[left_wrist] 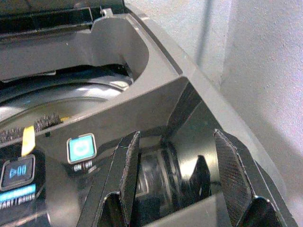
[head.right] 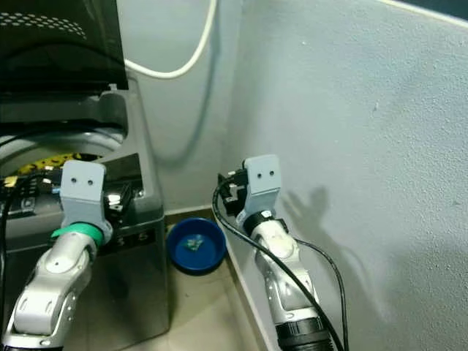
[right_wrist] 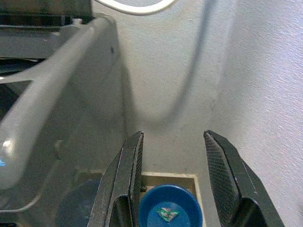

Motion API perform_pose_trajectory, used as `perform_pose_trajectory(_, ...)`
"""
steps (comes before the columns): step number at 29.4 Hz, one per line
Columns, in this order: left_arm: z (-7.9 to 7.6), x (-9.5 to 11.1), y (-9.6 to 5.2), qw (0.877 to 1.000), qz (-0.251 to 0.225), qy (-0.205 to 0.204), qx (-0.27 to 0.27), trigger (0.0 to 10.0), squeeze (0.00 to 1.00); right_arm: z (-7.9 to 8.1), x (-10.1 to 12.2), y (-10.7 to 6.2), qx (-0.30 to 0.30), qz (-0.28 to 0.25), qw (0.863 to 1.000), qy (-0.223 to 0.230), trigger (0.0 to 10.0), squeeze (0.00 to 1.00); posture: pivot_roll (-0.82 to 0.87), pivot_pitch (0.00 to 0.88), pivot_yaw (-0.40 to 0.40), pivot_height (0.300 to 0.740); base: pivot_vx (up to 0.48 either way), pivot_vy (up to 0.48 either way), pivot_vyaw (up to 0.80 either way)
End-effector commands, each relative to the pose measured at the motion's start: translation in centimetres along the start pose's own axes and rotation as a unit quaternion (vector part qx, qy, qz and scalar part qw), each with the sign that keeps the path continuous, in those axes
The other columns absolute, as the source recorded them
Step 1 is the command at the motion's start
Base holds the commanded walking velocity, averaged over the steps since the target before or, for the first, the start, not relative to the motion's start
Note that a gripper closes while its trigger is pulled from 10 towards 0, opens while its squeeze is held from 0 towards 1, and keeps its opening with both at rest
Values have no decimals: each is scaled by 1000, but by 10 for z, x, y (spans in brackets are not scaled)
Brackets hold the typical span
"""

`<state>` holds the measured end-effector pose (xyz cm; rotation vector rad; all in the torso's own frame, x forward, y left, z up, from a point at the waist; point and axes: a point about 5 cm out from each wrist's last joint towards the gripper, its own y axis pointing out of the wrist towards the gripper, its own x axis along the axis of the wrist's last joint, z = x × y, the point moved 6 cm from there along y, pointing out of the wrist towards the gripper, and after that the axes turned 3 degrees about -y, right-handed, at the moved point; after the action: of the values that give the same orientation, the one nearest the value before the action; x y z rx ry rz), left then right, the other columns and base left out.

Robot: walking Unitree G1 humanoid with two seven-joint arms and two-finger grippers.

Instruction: Clothes washing

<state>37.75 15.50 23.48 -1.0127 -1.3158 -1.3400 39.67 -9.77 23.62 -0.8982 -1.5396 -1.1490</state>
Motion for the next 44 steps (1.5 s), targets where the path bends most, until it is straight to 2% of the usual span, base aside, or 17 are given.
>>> perform_pose_trajectory(1, 3, -5, 2, 1000, 4, -1, 1, 10000, 0, -8, -9, -1, -18, 12, 1000, 2, 10000, 0, -15, 37, -26, 740, 0, 0, 0)
perform_pose_trajectory(6, 11, -6, 3, 999, -1, -32, 27, 10000, 0, -5, -13, 2, -6, 7, 1000, -7, 10000, 0, -10, 17, -36, 740, 0, 0, 0)
perform_pose_trajectory(8, 23, -8, 2, 998, 3, -45, 39, 10000, 0, 2, -16, 3, -3, 8, 1000, -7, 10000, 0, -9, 9, -38, 740, 0, 0, 0)
perform_pose_trajectory(9, 23, -8, 2, 998, 3, -45, 39, 10000, 0, 2, -16, 3, -3, 8, 1000, -7, 10000, 0, -9, 9, -38, 740, 0, 0, 0)
perform_pose_trajectory(10, 38, -2, 1, 997, -7, -43, 56, 10000, 0, 10, -13, 2, 1, -3, 1000, 21, 10000, 0, 8, 9, -62, 740, 0, 0, 0)
perform_pose_trajectory(13, 43, 0, 1, 997, -10, -38, 61, 10000, 0, 11, -11, 2, 2, -9, 999, 33, 10000, 0, 8, 9, -62, 740, 0, 0, 0)
perform_pose_trajectory(15, 52, 3, 0, 997, -14, -26, 73, 10000, 0, 17, -5, 3, 9, -26, 998, 55, 10000, 0, 26, 19, -75, 740, 0, 0, 0)
perform_pose_trajectory(17, 52, 13, 0, 997, -28, -28, 70, 10000, 0, 21, 7, 5, 23, -48, 996, 69, 10000, 0, 39, 20, -91, 740, 0, 0, 0)
perform_pose_trajectory(21, 46, 17, 1, 998, -34, -20, 54, 10000, 0, 23, 6, 8, 25, -42, 996, 74, 10000, 0, 49, 9, -75, 740, 0, 0, 0)
perform_pose_trajectory(25, 32, 0, 2, 1000, -1, 5, 30, 10000, 0, 17, -9, 6, 9, -22, 997, 71, 10000, 0, 62, 0, -48, 740, 0, 0, 0)
perform_pose_trajectory(27, 32, 0, 2, 1000, -1, 5, 30, 10000, 0, 17, -9, 6, 9, -22, 997, 71, 10000, 0, 62, 0, -48, 740, 0, 0, 0)
perform_pose_trajectory(28, 27, -7, 1, 1000, 11, 10, 17, 10000, 0, 16, -14, 4, 5, -14, 998, 66, 10000, 0, 57, 4, -40, 740, 0, 0, 0)
perform_pose_trajectory(31, 18, -11, -2, 999, 13, 46, -7, 10000, 0, 16, -25, 1, 5, 4, 998, 59, 10000, 0, 65, 16, -32, 740, 0, 0, 0)
perform_pose_trajectory(35, 21, -14, -5, 999, 18, 43, -2, 10000, 0, 27, -28, -1, 27, 4, 999, 39, 10000, 0, 77, 28, -12, 740, 0, 0, 0)
perform_pose_trajectory(41, 19, -15, -6, 999, 22, 44, -5, 10000, 0, 28, -29, -3, 29, 4, 999, 39, 10000, 0, 83, 30, -12, 740, 0, 0, 0)
perform_pose_trajectory(44, 22, -11, -7, 999, 15, 36, 10, 10000, 0, 29, -28, 0, 34, 4, 999, 38, 10000, 0, 76, 34, -59, 740, 0, 0, 0)
